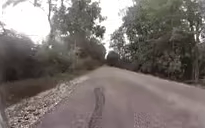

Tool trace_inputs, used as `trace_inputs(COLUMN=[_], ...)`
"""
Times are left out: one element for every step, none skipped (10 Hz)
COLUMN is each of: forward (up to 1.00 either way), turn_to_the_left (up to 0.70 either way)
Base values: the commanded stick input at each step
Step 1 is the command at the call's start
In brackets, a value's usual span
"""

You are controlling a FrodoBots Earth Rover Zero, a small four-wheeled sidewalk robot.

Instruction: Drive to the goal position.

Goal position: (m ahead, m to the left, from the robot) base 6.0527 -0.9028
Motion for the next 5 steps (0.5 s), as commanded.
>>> trace_inputs(forward=[0.7,0.7,0.7,0.7,0.7], turn_to_the_left=[0.0,0.0,0.0,0.0,0.0])
